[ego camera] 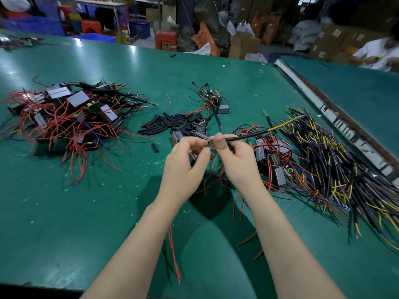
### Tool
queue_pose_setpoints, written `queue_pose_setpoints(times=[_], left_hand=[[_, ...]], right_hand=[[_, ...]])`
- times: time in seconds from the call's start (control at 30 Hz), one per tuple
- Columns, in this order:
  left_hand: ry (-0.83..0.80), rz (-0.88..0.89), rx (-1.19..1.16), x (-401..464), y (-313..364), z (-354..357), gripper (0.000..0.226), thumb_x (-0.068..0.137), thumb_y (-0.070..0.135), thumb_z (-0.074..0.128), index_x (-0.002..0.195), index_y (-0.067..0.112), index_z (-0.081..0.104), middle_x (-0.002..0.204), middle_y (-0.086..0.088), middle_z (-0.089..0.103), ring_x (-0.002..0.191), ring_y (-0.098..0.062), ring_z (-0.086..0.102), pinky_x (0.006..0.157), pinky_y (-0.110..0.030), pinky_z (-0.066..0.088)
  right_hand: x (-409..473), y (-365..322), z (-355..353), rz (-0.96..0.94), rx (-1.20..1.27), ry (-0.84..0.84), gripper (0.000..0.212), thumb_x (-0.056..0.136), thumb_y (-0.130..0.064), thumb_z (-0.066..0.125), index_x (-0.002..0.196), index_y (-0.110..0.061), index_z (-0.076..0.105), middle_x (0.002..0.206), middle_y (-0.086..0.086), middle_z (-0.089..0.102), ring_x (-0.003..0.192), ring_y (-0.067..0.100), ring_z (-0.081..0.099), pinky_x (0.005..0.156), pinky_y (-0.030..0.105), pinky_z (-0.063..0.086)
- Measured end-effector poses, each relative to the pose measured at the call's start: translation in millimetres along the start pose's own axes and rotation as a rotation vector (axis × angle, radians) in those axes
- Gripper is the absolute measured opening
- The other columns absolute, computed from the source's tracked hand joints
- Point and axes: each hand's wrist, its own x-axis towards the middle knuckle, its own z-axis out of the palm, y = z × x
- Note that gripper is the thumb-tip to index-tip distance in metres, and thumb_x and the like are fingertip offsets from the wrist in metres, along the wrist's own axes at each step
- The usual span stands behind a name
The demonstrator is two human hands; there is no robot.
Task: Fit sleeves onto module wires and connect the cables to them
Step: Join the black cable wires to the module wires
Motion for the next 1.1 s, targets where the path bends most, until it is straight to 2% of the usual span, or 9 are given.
queue_pose_setpoints(times=[0.13,0.27,0.33,0.43,0.53,0.67,0.8,0.93,1.1], left_hand=[[-0.002,-0.006,-0.062,0.0,1.7,-1.9,0.012,0.086,0.029,0.058,0.094,0.036,0.055,0.087,0.011,0.065,0.086,-0.013,0.062,0.083,-0.03,0.048],[0.048,-0.099,-0.224,3.2,2.9,-3.9,0.017,0.092,0.02,0.061,0.103,0.033,0.056,0.082,0.008,0.07,0.08,0.0,0.065,0.072,-0.013,0.044],[0.055,-0.131,-0.283,5.7,3.6,-5.0,0.018,0.092,0.014,0.06,0.105,0.027,0.056,0.083,0.004,0.07,0.075,0.004,0.064,0.07,-0.007,0.042],[0.012,-0.141,-0.321,6.9,4.2,-5.3,0.016,0.091,0.01,0.06,0.097,0.024,0.062,0.077,0.008,0.069,0.072,0.004,0.062,0.068,-0.008,0.043],[-0.002,-0.146,-0.295,5.9,3.2,-6.2,0.015,0.089,0.012,0.064,0.092,0.027,0.064,0.07,0.014,0.067,0.068,0.003,0.06,0.065,-0.01,0.044],[-0.006,-0.132,-0.243,4.5,2.6,-7.2,0.013,0.087,0.018,0.067,0.093,0.03,0.065,0.073,0.007,0.067,0.07,-0.005,0.06,0.065,-0.017,0.045],[-0.001,-0.118,-0.193,4.3,3.8,-6.7,0.021,0.089,0.02,0.064,0.099,0.038,0.062,0.077,0.004,0.066,0.077,-0.012,0.062,0.07,-0.023,0.047],[0.05,-0.034,-0.083,3.3,6.8,-7.5,0.033,0.094,0.011,0.055,0.108,0.041,0.052,0.072,0.007,0.06,0.071,0.007,0.058,0.064,-0.003,0.038],[0.033,-0.111,-0.106,4.7,5.2,-7.5,0.023,0.094,0.006,0.052,0.097,0.027,0.062,0.085,0.015,0.064,0.075,0.009,0.058,0.068,-0.002,0.038]], right_hand=[[-0.4,-2.6,-0.1,0.0,0.054,-0.017,0.033,0.084,-0.05,0.05,0.086,-0.023,0.069,0.088,0.008,0.072,0.082,0.014,0.064,0.082,0.031,0.051],[-1.0,-5.5,0.3,-0.015,0.062,-0.027,0.031,0.083,-0.051,0.05,0.083,-0.027,0.069,0.09,0.025,0.069,0.075,0.032,0.06,0.077,0.039,0.05],[-1.6,-6.0,0.9,-0.014,0.088,-0.031,0.028,0.083,-0.049,0.05,0.082,-0.029,0.069,0.086,0.016,0.071,0.077,0.017,0.061,0.078,0.032,0.049],[-1.2,-4.4,0.7,0.006,0.15,-0.056,0.027,0.083,-0.046,0.052,0.087,-0.026,0.07,0.087,-0.001,0.073,0.087,0.011,0.064,0.089,0.031,0.051],[-1.4,-2.1,0.5,-0.012,0.174,-0.092,0.026,0.085,-0.042,0.053,0.088,-0.023,0.07,0.081,-0.013,0.073,0.086,0.003,0.067,0.082,0.018,0.05],[-0.8,-0.2,-1.5,-0.029,0.103,-0.088,0.021,0.085,-0.043,0.054,0.082,-0.03,0.07,0.078,-0.011,0.072,0.084,0.006,0.066,0.083,0.022,0.052],[-0.8,1.3,-2.8,-0.08,-0.063,-0.019,0.026,0.086,-0.049,0.052,0.087,-0.031,0.07,0.09,-0.004,0.07,0.085,0.005,0.062,0.08,0.021,0.046],[-1.2,3.3,0.7,-0.064,-0.134,0.027,0.036,0.089,-0.046,0.053,0.093,-0.016,0.073,0.076,-0.009,0.059,0.063,-0.006,0.049,0.065,0.013,0.034],[-0.9,3.9,1.2,-0.066,-0.157,0.045,0.027,0.093,-0.036,0.058,0.089,-0.013,0.072,0.068,-0.014,0.052,0.058,-0.008,0.049,0.059,0.007,0.033]])
